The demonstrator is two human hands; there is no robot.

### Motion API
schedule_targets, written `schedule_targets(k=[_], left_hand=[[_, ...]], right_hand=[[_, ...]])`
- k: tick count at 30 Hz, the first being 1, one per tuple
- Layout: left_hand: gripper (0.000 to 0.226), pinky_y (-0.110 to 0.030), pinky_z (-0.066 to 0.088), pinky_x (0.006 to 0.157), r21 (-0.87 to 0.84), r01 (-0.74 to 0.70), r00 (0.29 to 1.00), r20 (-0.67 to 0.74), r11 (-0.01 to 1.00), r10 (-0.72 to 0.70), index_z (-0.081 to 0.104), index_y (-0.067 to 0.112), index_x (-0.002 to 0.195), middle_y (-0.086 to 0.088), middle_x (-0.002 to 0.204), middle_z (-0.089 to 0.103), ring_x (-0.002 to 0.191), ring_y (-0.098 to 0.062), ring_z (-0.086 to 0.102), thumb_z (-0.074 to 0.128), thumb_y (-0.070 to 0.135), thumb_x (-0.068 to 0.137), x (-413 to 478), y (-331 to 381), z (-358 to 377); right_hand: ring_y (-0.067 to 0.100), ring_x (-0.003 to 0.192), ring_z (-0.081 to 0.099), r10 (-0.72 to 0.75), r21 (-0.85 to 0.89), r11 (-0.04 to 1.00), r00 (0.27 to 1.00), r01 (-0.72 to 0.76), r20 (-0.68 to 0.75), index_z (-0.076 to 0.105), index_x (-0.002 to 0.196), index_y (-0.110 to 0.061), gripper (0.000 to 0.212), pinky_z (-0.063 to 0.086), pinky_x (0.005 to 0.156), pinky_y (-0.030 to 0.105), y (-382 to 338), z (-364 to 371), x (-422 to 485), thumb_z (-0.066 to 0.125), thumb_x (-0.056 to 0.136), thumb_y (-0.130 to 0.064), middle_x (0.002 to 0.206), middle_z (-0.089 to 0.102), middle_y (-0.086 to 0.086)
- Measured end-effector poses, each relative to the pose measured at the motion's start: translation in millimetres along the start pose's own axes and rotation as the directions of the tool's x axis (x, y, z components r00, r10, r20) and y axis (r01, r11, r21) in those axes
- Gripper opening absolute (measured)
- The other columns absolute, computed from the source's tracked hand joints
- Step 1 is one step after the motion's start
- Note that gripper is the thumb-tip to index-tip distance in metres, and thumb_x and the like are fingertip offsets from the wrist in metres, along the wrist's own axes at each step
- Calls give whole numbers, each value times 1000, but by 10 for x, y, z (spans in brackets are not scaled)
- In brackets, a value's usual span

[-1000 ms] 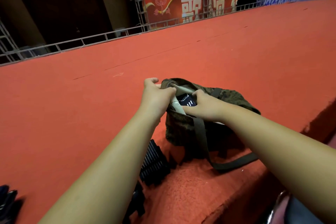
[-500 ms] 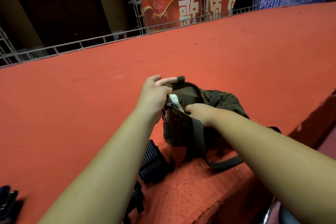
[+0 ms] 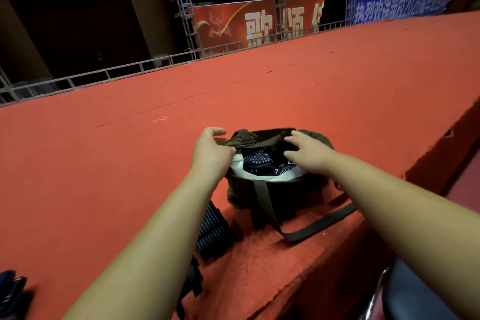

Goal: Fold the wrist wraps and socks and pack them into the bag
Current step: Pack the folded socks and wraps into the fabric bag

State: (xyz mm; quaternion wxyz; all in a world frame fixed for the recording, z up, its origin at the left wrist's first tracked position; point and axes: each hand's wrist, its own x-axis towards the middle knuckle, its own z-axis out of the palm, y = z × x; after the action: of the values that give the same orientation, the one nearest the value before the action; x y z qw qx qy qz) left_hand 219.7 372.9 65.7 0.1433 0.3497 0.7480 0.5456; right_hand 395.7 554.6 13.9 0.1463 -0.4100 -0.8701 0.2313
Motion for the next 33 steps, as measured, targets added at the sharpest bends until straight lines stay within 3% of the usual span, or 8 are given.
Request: schedule_targets(k=[3,6,8,11,16,23,27,33], left_hand=[[39,-42,59,74,91,-54,998,-26,994,56,63,30,102,0,105,70,87,-21,70,62,-6,84,-27,-81,12],[40,-29,43,53,221,-66,997,-26,973,74,67,33,82,-6,106,69,74,-25,66,49,-2,80,2,-161,33],[44,-27,39,54,268,-58,998,-17,962,65,72,35,76,-5,110,70,74,-24,66,46,-1,82,36,-221,45],[48,-30,46,65,301,-79,997,2,950,82,73,40,79,-2,119,70,90,-25,69,47,0,87,91,-296,42],[42,-24,41,96,438,-198,980,60,877,192,79,17,118,-3,134,61,121,-21,60,47,-1,99,118,-348,67],[42,-39,37,120,518,-194,980,139,833,142,74,23,133,-4,148,51,139,-31,46,49,15,99,156,-400,105],[43,-38,46,109,453,-218,976,127,864,179,75,28,128,-1,137,55,129,-26,54,50,14,96,57,-355,-14],[30,-24,44,65,465,-199,980,111,863,166,76,24,121,-5,133,58,80,-20,66,58,18,97,-169,-302,-425]], right_hand=[[36,163,15,2,-385,923,999,-15,-34,38,162,-43,62,15,131,50,104,-252,30,51,102,-36,179,2,-9],[42,163,-9,113,-621,779,994,-90,-2,38,160,-47,62,-1,130,60,173,-282,-14,45,100,-35,178,-16,0],[44,162,0,172,-666,733,985,-134,-10,39,160,-41,61,5,129,60,216,-254,-38,42,100,-33,179,-7,4],[39,140,46,186,-451,866,976,-215,-108,55,144,-29,50,37,115,53,202,-287,-44,46,96,-25,160,44,4],[40,151,33,263,-231,925,947,-303,-187,5,170,-33,86,32,119,54,208,-318,45,53,99,-26,178,3,-6],[46,134,46,229,-171,948,947,-269,-224,47,143,-13,48,40,108,49,59,-201,55,55,97,-23,157,32,18],[44,136,44,132,-161,971,958,-177,-255,48,146,-13,51,38,112,50,-234,-151,-31,56,98,-29,155,37,17],[36,128,52,25,-10,1000,982,-28,-187,57,136,-13,43,48,108,50,-802,-54,-234,51,97,-30,139,46,11]])
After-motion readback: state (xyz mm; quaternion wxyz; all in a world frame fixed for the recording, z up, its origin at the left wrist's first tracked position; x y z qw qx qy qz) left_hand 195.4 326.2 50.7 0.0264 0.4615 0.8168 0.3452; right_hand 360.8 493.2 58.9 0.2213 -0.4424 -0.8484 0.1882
